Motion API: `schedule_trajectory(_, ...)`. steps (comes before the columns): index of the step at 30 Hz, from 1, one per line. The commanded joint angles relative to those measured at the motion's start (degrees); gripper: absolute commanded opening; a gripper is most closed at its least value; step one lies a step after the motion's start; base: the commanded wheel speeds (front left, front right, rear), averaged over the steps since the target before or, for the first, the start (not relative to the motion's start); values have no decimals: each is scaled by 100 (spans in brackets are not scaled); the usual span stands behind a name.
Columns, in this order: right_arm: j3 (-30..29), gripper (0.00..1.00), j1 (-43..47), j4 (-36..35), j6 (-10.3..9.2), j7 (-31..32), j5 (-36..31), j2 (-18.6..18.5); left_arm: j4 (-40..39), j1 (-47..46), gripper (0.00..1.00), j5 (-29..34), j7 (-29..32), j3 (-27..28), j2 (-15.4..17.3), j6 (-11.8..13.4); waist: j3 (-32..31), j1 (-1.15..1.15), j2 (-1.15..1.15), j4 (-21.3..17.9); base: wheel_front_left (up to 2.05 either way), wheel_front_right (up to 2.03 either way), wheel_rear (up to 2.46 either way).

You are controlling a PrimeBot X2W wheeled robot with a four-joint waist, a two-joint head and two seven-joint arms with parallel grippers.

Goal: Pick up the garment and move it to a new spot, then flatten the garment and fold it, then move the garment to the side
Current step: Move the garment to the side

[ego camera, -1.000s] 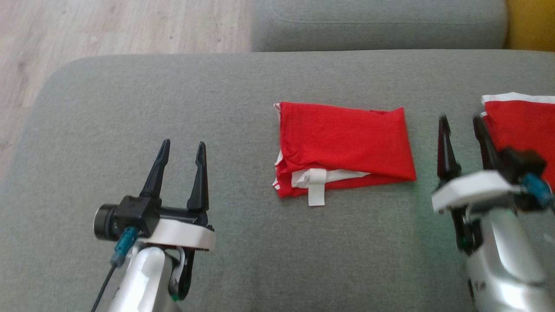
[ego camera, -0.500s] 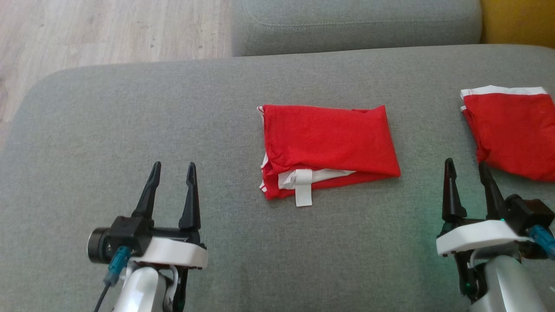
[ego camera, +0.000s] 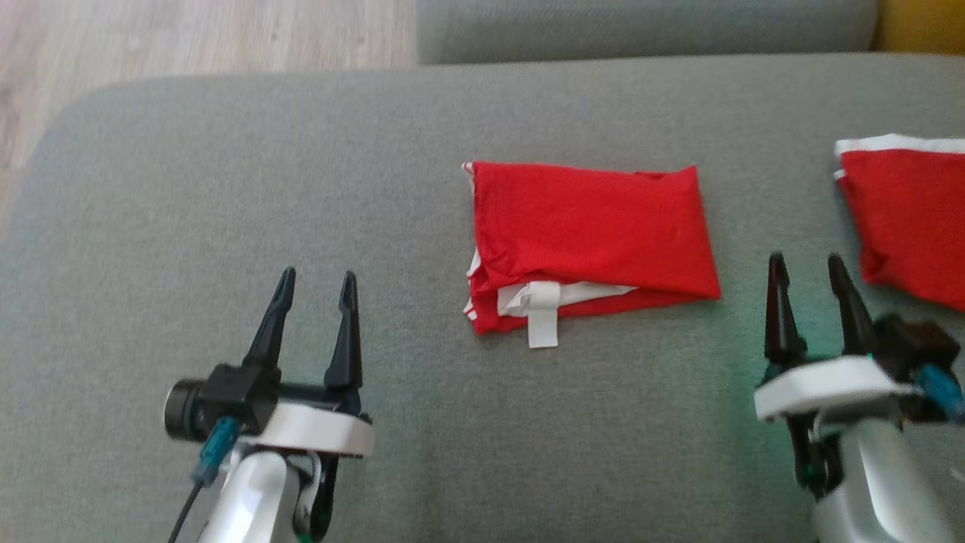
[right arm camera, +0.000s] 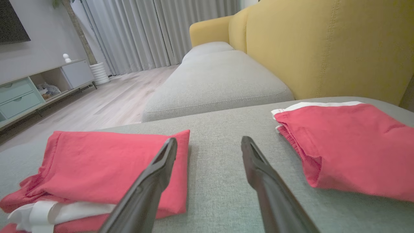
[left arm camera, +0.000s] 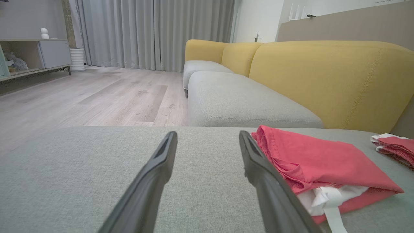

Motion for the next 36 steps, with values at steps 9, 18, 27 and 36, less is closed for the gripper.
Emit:
schedule_trajectory(9,319,100,-1196,653,-5,486,135,-12,-169,-623,100,-9,-46,-17,14,-9,571,0,0,313,0,0,0)
schedule_trajectory(18,503,100,-1963,2257,-5,872,12,-12,-141,-821,100,-45,-46,-189,14,1,797,0,0,551,0,0,0)
schedule_trajectory(27,817,0,-2384,2895,-5,349,-388,-12,-109,-805,100,11,-46,-153,14,15,595,0,0,357,0,0,0)
schedule_trajectory(36,1148,0,-2474,2423,-5,201,-941,-461,-180,-638,100,-11,-46,-343,14,32,210,0,0,-254,0,0,0)
